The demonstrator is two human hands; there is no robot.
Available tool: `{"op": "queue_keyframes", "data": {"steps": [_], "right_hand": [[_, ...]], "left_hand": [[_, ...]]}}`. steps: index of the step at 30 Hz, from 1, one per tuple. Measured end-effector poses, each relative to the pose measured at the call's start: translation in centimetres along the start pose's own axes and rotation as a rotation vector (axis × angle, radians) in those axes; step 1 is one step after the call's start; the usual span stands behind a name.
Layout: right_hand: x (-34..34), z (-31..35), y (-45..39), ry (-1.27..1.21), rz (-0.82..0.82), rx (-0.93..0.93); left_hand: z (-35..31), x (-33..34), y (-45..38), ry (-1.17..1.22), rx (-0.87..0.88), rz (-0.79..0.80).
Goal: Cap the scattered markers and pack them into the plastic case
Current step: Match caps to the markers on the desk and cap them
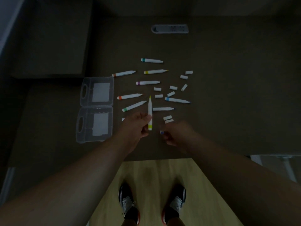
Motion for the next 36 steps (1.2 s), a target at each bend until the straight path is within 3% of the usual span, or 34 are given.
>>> {"op": "queue_keyframes", "data": {"steps": [3,5,9,14,18,24,27,31,33,36], "right_hand": [[0.1,-1.7,-1.1,0.710,-0.129,-0.191],[0.2,-2.2,-1.9,0.918,-0.058,-0.127],[0.2,-1.1,-2.4,1.025,0.069,0.094],[-1.0,-2.4,-1.7,0.967,-0.215,-0.300],[-2.5,-1.5,-2.9,1.065,-0.389,-0.352],[-2.7,-0.5,-4.0,1.167,-0.356,-0.354],[-2.4,0.0,-4.1,1.214,-0.292,-0.259],[-1.9,0.1,-3.8,0.972,-0.307,-0.277],[-1.6,-0.1,-3.1,0.670,-0.264,-0.295],[-0.9,0.4,-1.7,0.150,-0.044,-0.247]], "left_hand": [[0.4,-0.2,0.1,0.015,-0.014,-0.017],[0.6,-0.2,0.1,0.030,-0.017,-0.023],[1.0,-0.1,0.0,0.019,-0.002,-0.018],[1.3,-0.2,-0.1,0.012,-0.011,-0.032],[1.4,-0.4,-0.1,0.019,-0.009,-0.035],[1.2,-0.2,0.1,0.050,-0.003,-0.046],[1.3,-0.2,0.0,0.059,-0.003,-0.044],[1.2,-0.3,-0.2,0.058,-0.007,-0.046],[1.1,-0.4,-0.3,0.057,-0.008,-0.052],[1.1,-0.4,-0.4,0.053,-0.002,-0.045]]}}
Point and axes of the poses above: each hand's wrist, its own y-axis away from the middle knuckle, its own x-axis out of the palm, z = x × y, the point moved 1 cm from there along -y, towards the middle knuckle, and after that the axes turned 15 degrees about z, right-handed, at the moved point
